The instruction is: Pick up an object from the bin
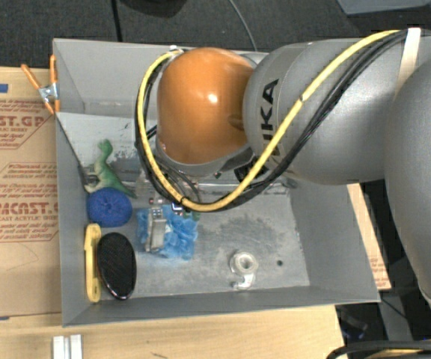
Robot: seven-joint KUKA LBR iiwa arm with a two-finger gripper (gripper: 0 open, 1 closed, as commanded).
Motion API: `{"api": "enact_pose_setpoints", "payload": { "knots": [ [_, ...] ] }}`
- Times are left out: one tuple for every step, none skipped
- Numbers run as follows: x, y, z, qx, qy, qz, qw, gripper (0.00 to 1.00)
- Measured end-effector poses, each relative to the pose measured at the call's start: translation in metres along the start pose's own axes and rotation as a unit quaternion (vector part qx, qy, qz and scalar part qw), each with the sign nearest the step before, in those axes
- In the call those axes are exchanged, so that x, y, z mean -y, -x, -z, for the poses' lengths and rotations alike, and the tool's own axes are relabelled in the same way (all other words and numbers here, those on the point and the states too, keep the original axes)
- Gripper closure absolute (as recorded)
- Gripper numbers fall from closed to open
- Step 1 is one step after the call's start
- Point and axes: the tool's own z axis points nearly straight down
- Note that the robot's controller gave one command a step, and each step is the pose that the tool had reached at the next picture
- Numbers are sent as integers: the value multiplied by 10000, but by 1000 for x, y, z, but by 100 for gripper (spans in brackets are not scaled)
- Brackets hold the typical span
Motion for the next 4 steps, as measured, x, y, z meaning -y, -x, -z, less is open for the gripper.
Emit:
{"api": "enact_pose_setpoints", "payload": {
  "knots": [
    [1,2,5,38,8,-11,10000,0],
    [19,19,-38,65,26,-120,9999,0],
    [48,9,-89,35,14,-834,9965,0],
    [63,13,-111,34,15,-801,9968,0]
  ]
}}
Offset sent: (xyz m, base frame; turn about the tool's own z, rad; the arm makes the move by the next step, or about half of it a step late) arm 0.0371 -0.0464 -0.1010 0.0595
